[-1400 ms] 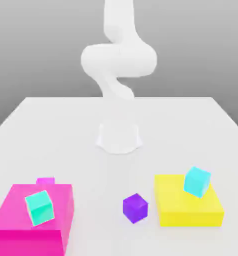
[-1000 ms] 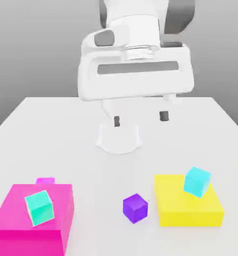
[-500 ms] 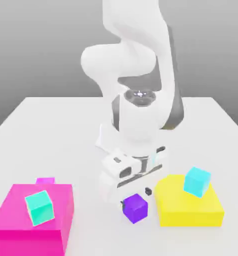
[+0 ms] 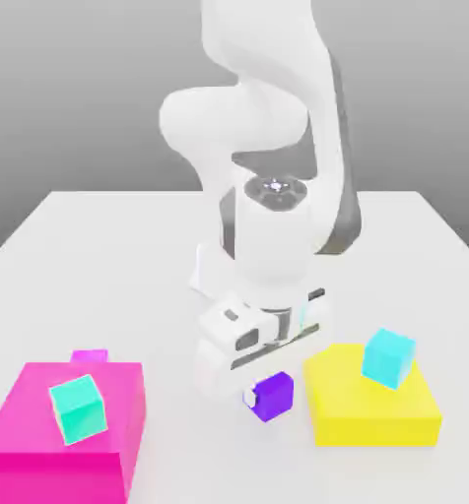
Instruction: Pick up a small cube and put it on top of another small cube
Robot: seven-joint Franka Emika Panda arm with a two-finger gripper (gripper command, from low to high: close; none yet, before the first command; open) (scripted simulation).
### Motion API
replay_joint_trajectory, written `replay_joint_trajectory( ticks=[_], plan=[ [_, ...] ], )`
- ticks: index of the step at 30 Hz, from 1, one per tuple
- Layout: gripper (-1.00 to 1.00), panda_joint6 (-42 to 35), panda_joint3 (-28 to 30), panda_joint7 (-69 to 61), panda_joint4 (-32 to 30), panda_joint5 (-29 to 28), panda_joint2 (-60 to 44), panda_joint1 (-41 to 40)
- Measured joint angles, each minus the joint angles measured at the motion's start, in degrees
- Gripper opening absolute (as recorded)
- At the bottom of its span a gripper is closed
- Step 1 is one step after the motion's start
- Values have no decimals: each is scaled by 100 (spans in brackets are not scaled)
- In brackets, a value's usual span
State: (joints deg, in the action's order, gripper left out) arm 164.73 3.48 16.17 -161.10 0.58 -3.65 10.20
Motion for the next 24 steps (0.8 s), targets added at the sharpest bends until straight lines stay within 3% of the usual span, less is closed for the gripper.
replay_joint_trajectory(
  ticks=[17, 23, 24],
  plan=[
    [-100, -2841, 991, -4375, 2292, -112, 556, -1694],
    [-100, -2210, 866, -4872, 2268, 124, -78, -1894],
    [100, -2104, 860, -4892, 2244, 146, -163, -1895]
  ],
)
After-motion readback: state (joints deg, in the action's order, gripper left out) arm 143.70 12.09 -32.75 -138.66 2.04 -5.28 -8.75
